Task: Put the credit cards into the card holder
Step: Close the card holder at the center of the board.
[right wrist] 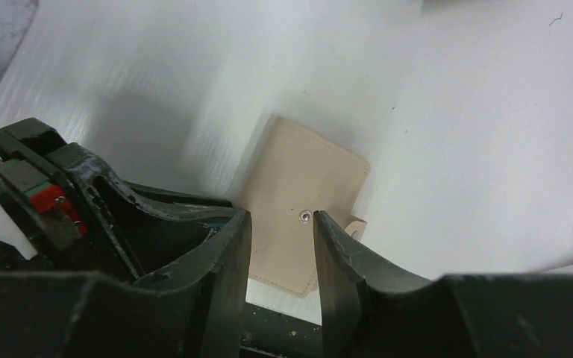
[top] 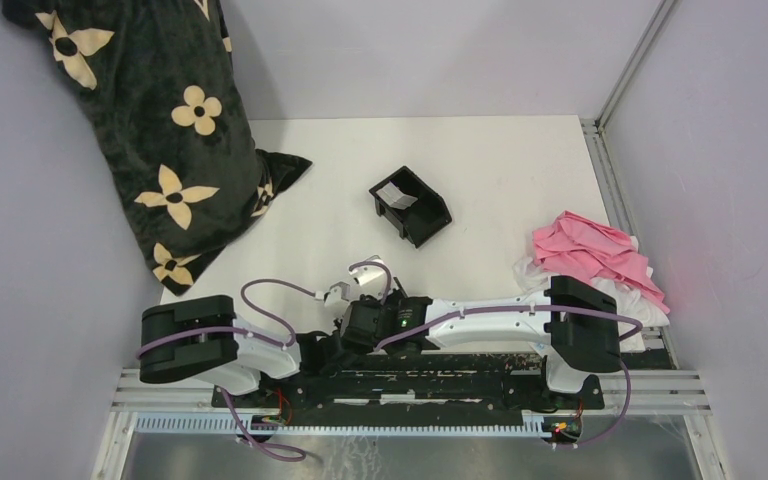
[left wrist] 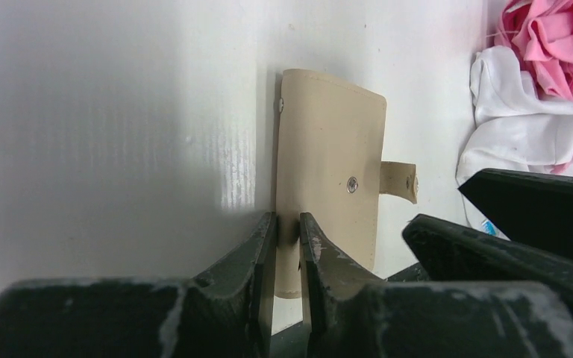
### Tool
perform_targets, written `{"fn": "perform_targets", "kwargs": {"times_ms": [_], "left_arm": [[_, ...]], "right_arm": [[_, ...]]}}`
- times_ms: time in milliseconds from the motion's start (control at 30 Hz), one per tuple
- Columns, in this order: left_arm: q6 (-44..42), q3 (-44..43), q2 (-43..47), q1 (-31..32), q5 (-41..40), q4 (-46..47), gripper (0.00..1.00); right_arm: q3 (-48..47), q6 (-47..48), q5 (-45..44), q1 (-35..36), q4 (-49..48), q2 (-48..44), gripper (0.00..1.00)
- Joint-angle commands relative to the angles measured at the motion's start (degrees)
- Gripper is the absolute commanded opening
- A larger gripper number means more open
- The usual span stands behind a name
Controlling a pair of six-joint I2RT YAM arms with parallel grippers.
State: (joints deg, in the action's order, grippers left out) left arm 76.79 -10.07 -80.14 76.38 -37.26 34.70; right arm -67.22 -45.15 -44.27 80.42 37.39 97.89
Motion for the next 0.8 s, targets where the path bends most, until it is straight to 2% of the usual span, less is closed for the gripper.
{"fn": "perform_targets", "kwargs": {"times_ms": [0,267,767], "left_arm": [[5.11,1.79,0.4,0.33,-4.51,-8.59,0.23],[10.33,1.61,0.78,0.22,-7.58,-10.86,0.22],[13.05,1.04,2.36,0.18,-9.68,-12.21,0.2]], "right_arm": [[0.11,-2.41,-3.36,0.22,0.21,-2.43,0.43],[-0.05,-3.67,-4.43,0.14,2.07,-1.45,0.43],[0.42,-3.06,-3.88,-2.9,1.85,1.18,0.44]]}}
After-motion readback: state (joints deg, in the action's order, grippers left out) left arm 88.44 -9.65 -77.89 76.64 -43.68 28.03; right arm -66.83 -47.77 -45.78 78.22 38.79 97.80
